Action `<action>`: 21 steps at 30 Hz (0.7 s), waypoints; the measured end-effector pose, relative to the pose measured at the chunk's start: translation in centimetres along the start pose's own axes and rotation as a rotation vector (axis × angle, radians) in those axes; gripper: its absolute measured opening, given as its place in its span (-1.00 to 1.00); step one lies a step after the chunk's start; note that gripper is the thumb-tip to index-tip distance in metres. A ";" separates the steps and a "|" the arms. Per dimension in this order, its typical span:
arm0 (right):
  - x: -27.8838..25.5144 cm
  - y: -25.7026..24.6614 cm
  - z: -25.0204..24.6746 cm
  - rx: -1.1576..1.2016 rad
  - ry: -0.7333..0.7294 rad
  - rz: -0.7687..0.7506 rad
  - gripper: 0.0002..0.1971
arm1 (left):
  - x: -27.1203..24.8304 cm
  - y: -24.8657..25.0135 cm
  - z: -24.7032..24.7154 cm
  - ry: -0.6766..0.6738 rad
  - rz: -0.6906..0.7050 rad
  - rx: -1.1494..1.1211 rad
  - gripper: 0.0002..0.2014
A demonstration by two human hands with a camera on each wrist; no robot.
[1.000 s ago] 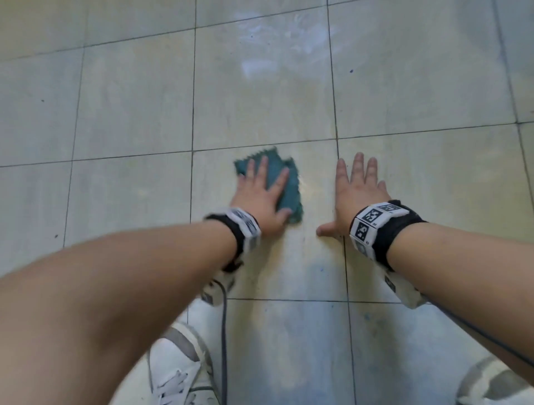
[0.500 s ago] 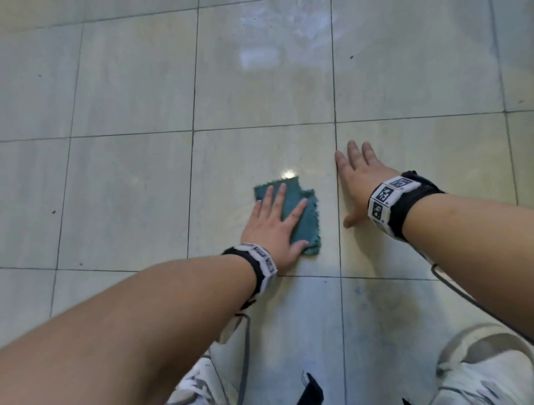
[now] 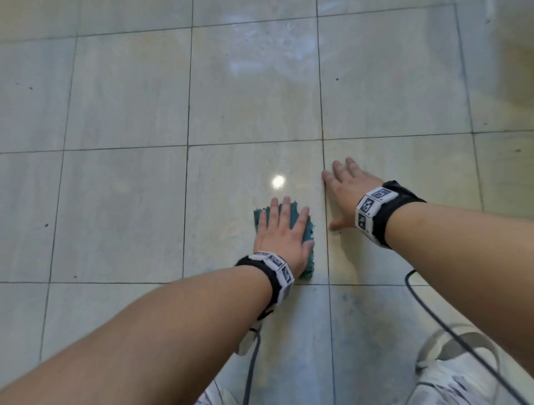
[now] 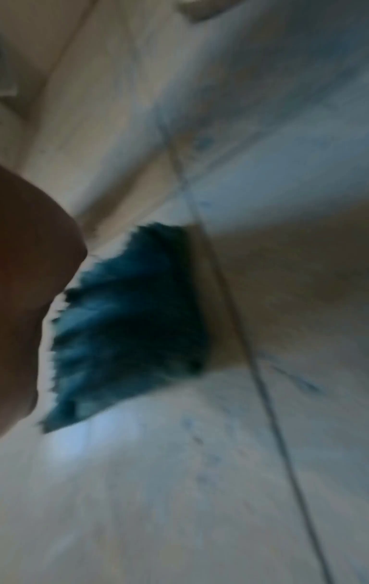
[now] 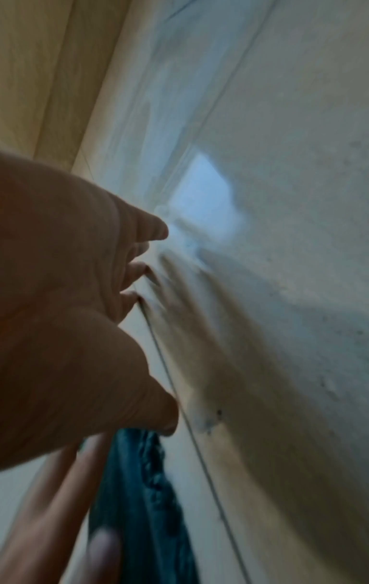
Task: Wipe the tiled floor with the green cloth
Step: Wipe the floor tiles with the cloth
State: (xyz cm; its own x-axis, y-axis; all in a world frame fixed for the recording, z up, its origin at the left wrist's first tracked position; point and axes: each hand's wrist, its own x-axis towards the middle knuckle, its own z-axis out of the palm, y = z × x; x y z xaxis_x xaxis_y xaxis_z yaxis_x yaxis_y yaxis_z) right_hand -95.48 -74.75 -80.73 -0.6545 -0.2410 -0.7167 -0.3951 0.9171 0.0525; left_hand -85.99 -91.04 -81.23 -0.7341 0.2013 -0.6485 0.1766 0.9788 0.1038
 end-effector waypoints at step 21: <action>-30.4 -3.0 -17.9 0.188 -0.286 0.117 -0.07 | -23.5 0.8 -30.1 -0.327 -0.003 0.132 -0.25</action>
State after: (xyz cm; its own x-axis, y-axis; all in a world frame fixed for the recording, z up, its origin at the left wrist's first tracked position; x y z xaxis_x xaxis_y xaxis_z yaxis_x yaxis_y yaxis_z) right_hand -85.93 -75.89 -46.67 -0.4712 -0.0570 -0.8802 -0.1851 0.9821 0.0355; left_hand -88.28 -93.89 -43.21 -0.4900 0.1542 -0.8580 0.2735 0.9617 0.0166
